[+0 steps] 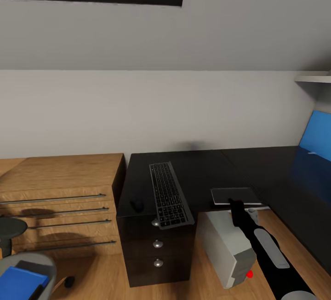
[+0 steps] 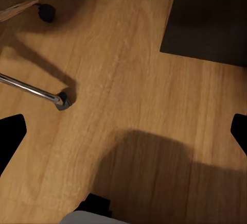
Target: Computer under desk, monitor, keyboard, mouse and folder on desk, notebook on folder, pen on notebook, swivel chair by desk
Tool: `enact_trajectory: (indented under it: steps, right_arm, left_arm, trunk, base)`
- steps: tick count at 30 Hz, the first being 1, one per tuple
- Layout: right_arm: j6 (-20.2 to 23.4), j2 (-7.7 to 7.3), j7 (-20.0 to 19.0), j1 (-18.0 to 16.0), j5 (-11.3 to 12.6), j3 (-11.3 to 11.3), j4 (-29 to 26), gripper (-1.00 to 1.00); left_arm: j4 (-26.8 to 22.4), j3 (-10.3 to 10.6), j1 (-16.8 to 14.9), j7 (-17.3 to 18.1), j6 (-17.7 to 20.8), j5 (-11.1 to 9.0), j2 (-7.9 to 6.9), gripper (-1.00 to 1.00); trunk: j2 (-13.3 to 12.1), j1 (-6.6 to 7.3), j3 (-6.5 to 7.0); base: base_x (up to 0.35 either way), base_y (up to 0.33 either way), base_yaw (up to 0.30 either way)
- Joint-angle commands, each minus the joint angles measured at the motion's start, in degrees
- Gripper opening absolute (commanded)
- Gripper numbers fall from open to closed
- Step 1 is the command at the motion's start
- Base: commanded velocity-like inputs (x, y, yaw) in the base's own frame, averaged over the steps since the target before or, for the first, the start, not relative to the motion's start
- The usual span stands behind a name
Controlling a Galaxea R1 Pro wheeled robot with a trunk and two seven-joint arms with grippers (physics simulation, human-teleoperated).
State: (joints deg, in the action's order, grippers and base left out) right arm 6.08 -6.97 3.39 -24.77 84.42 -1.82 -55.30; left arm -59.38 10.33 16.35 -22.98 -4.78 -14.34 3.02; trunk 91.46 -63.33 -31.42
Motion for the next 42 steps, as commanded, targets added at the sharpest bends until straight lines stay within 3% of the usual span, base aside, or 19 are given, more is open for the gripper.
enact_trajectory:
  steps: [1, 2, 3, 9, 12, 32, 42]
  right_arm:
    - [0.3, -0.02, 0.3, 0.0, 0.4, 0.5, 0.0, -1.0]
    - [0.4, -0.03, 0.3, 0.0, 0.4, 0.9, 0.0, -1.0]
    - [1.4, -0.12, 0.3, 0.0, 0.5, 3.0, 0.2, -1.0]
    - [5.0, -0.28, 0.2, 0.0, 0.4, 4.2, 0.2, -1.0]
    - [6.7, -0.38, 0.2, 0.0, 0.3, 4.3, 0.2, -1.0]
    - [6.8, -0.41, 0.0, 0.0, 0.2, 4.2, 0.1, -1.0]
    - [7.3, -0.52, -1.7, 0.0, 0.3, 4.2, 0.1, -1.0]
  left_arm:
    - [0.0, 0.1, 0.0, -0.3, -0.3, -0.6, -0.03, 1.0]
    - [0.0, 0.1, 0.0, -0.3, -0.3, -0.6, -0.03, 1.0]
    - [0.0, 0.1, 0.0, -0.3, -0.3, -0.6, -0.03, 1.0]
    - [-0.3, 0.2, 0.0, -0.3, -0.4, -0.6, 0.01, 1.0]
    - [-0.4, 0.2, 0.0, -0.3, -0.3, -0.6, 0.14, 1.0]
    - [-0.4, 0.2, 0.0, -0.4, -0.3, -0.6, 0.23, 1.0]
    - [-0.4, 0.2, 0.0, -0.3, -0.3, -0.6, 0.17, 1.0]
  trunk:
    - [0.0, -0.01, -0.05]
    - [0.0, -0.01, -0.05]
    - [0.0, -0.01, -0.05]
    - [0.0, -0.01, -0.05]
    - [0.0, -0.01, -0.05]
    - [8.0, -4.4, -3.64]
    - [8.0, -4.4, -3.64]
  base:
    - [0.032, 0.005, 0.0]
    - [0.026, 0.004, 0.0]
    - [0.008, 0.001, 0.0]
    - [0.004, 0.001, 0.0]
    - [0.0, 0.0, 0.0]
    - [0.0, 0.0, 0.0]
    - [0.0, 0.0, 0.0]
